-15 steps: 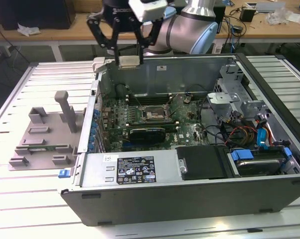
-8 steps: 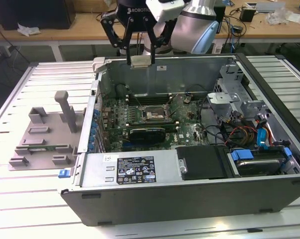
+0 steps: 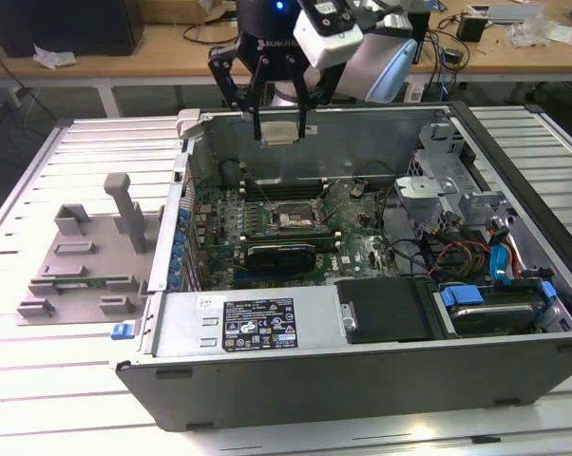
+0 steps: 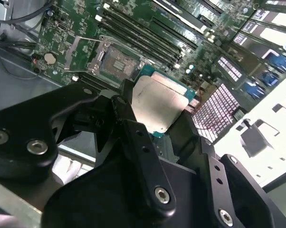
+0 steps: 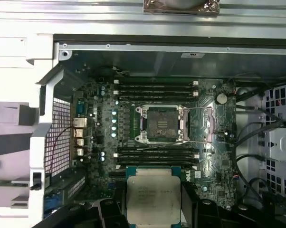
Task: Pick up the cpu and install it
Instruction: 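Pick up the cpu and move it towards the insertion slot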
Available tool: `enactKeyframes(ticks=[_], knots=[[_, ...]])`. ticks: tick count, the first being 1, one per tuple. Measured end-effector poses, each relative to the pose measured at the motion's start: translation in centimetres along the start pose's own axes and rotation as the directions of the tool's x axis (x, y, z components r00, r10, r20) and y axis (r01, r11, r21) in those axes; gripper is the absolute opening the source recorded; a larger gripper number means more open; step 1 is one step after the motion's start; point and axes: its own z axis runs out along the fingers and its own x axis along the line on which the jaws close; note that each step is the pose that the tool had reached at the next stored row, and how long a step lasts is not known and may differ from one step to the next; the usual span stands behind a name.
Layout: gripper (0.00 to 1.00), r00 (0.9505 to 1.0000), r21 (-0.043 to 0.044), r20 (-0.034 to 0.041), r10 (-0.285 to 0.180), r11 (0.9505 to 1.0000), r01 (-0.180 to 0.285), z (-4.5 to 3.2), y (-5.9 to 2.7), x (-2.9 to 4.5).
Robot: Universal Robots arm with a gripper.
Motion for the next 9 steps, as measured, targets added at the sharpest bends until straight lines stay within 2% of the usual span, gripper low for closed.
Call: enactKeyframes(ticks=[3, 4, 9], knots=[[0.55, 1.0, 0.0, -0.0018, 0.0, 1.0, 0.0, 0.73, 0.26, -0.54], [0.55, 1.0, -0.0001, -0.002, 0.0, 1.0, 0.0, 1.23, 0.55, -0.67], [0.55, 1.0, -0.0001, -0.0023, 0.0, 1.0, 0.0, 2.7, 1.48, -0.82]])
